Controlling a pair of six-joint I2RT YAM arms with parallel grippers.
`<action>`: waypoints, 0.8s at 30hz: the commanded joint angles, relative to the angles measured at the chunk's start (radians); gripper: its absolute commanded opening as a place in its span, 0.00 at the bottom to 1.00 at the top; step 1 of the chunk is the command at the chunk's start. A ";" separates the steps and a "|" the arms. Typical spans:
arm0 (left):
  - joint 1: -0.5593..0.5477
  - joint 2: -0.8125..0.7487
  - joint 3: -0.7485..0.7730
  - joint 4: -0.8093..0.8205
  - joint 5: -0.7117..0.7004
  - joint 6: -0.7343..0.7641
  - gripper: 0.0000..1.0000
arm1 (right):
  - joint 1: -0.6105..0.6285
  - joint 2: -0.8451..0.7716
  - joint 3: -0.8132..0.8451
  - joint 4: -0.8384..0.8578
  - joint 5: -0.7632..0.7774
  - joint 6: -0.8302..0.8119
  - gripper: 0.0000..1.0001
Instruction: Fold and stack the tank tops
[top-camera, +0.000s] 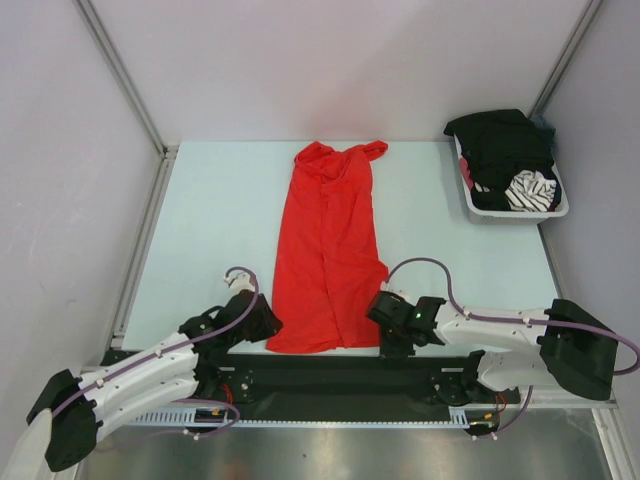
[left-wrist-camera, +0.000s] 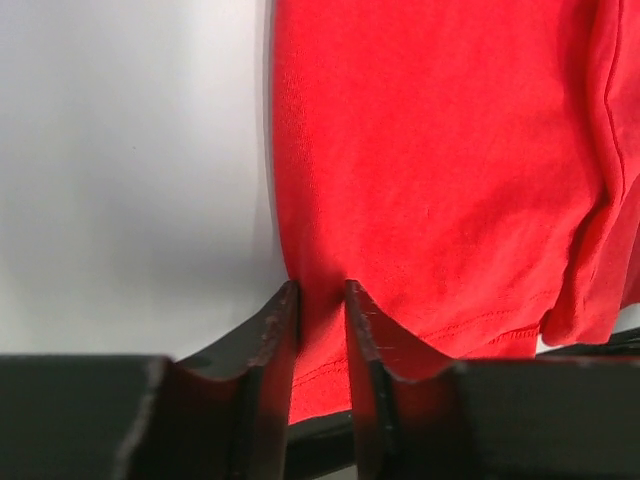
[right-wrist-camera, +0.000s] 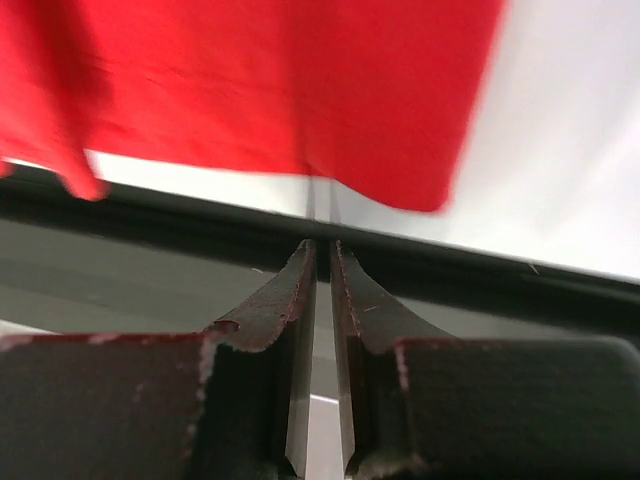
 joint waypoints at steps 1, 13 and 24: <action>0.000 -0.005 -0.052 -0.096 0.048 0.018 0.29 | 0.033 -0.006 0.031 -0.122 0.049 0.062 0.16; -0.003 -0.028 -0.054 -0.141 0.071 0.015 0.54 | -0.071 -0.106 0.077 -0.223 0.185 0.012 0.60; -0.006 0.087 -0.015 -0.144 0.084 0.044 0.53 | -0.201 0.006 0.091 -0.050 0.149 -0.133 0.38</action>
